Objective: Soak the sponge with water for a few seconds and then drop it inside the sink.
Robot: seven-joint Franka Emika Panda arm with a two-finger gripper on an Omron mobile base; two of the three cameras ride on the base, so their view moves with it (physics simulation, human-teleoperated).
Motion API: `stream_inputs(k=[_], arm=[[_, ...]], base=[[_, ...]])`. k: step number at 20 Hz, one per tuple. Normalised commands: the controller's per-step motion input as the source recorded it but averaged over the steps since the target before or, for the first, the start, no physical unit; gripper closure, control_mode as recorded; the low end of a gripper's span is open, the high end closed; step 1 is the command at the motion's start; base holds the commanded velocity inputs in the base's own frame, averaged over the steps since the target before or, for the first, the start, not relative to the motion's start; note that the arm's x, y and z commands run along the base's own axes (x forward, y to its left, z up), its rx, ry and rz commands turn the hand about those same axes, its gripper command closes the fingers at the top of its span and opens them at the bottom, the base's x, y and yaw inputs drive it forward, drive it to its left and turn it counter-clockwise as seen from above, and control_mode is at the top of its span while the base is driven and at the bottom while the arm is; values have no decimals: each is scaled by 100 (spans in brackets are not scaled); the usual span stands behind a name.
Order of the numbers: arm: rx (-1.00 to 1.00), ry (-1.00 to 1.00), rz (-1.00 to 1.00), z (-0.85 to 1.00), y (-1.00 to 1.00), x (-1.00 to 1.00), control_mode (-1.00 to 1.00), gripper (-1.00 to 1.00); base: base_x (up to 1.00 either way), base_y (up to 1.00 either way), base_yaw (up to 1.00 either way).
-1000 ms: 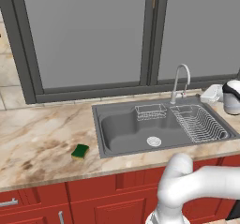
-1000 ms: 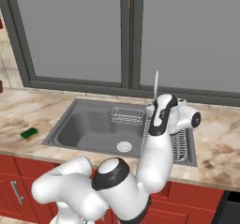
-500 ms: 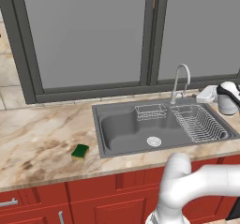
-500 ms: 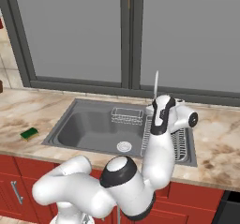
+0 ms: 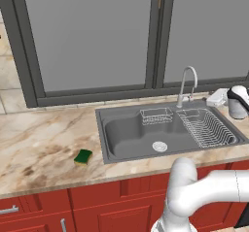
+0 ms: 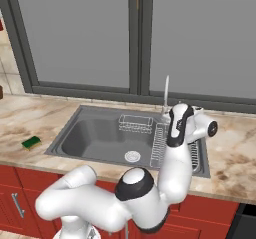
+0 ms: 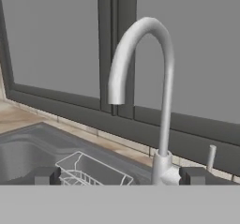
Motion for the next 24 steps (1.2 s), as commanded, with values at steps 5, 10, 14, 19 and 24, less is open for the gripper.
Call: stream_inputs(k=[5,10,14,19,24], arm=[[0,0,0,0,-8,24,-100,-100],[0,0,0,-6,0,30,-100,-100],[0,0,0,-17,0,31,-100,-100],[0,0,0,-23,0,34,-100,-100],[0,0,0,-18,0,33,-100,-100]], base=[[0,0,0],[0,0,0],[0,0,0],[0,0,0],[0,0,0]])
